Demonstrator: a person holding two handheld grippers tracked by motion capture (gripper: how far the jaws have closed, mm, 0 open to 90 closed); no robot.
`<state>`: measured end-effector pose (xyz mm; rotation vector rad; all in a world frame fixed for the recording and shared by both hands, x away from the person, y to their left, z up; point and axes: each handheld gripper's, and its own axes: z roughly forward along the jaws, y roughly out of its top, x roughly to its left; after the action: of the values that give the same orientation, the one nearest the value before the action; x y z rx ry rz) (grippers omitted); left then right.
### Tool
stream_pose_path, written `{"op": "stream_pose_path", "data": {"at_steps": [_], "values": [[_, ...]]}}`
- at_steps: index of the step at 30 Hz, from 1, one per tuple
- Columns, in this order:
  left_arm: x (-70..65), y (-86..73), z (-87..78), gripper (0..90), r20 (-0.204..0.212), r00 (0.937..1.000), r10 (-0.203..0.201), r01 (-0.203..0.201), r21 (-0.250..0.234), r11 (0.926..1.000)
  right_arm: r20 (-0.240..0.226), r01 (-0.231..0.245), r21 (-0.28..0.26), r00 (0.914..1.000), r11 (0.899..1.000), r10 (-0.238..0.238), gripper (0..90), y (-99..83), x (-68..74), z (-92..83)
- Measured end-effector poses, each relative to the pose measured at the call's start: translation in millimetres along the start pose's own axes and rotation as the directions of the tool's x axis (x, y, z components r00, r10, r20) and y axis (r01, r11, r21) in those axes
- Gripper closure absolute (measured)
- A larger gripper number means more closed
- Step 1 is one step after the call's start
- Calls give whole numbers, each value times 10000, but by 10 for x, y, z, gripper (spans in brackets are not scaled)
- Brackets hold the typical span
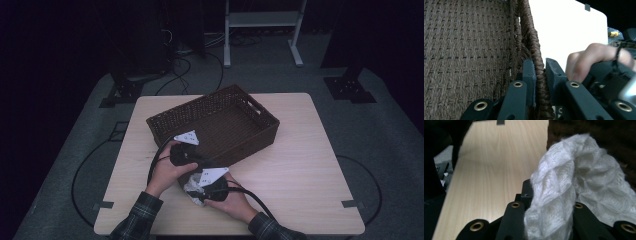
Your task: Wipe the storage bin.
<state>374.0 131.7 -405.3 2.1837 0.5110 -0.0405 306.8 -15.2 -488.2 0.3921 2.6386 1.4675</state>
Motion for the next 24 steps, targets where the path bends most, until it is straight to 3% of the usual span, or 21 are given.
{"op": "stream_pose_path", "data": {"at_steps": [13,15,24], "values": [[-1,0,1,781,7,10000,-31,31,-25,10000,48,-44,-88,10000,10000,44,745,-16,19,-257],[1,0,-1,781,7,10000,-11,11,-7,10000,221,110,-100,9997,9999,-108,744,-36,18,-324],[3,1,1,781,16,10000,-16,16,-33,10000,747,-53,-193,9972,9998,68,742,-143,-39,-644]]}}
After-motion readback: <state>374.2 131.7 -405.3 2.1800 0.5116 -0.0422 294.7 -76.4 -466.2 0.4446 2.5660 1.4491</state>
